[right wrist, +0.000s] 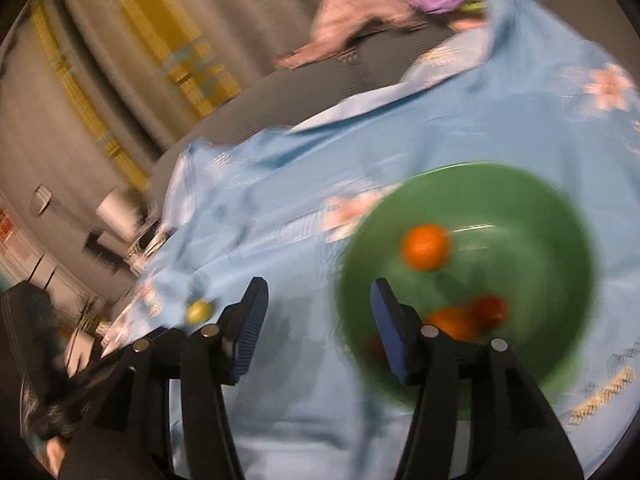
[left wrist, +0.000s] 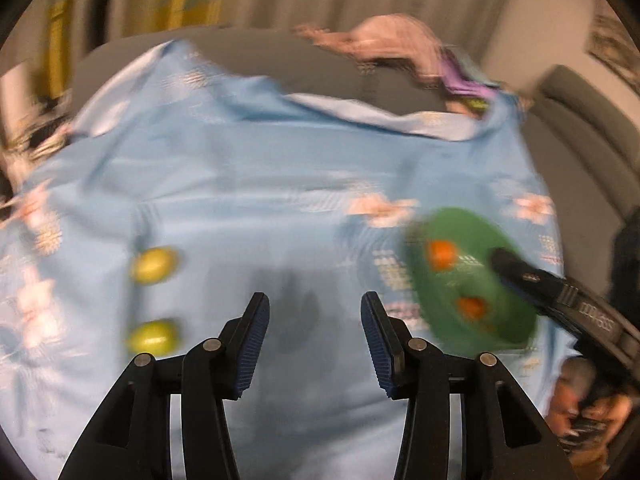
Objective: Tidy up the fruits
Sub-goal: 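Move the right gripper to the yellow-green lime and grasp it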
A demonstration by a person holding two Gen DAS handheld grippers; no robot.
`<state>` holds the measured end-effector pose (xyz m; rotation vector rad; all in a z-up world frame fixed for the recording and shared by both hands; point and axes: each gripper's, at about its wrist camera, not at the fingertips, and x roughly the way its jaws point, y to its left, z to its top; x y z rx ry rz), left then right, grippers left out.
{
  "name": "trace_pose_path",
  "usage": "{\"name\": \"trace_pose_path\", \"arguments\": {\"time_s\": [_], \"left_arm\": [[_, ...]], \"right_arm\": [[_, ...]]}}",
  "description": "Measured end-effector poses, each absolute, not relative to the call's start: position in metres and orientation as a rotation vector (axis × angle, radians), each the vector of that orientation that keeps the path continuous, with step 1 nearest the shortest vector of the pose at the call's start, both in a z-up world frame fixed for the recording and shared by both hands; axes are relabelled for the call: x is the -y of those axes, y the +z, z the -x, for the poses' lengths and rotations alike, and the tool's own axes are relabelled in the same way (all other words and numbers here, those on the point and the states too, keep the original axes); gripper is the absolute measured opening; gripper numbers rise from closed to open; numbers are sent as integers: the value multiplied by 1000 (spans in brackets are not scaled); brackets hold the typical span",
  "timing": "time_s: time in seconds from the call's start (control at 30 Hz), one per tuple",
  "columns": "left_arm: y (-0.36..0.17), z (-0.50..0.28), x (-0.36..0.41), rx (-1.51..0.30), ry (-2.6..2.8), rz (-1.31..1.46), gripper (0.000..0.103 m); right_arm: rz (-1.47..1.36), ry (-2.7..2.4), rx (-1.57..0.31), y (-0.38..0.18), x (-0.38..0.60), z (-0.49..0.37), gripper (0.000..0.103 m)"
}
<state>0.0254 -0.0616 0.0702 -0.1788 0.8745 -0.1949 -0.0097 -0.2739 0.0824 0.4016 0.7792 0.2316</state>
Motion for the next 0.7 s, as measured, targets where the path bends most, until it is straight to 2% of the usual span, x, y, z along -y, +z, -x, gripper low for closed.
{"name": "trace_pose_path", "arguments": {"time_s": [0.2, 0.57, 0.7], "left_arm": [[53, -40, -23, -914, -29, 287, 46], [29, -66, -58, -985, -38, 377, 46], [30, -76, -71, -983, -42, 404, 46]], "right_arm": [[-287, 499, -921, 52, 172, -13, 55], [-216, 708, -1106, -5, 64, -49, 55], [-119, 677, -1131, -16, 44, -52, 48]]}}
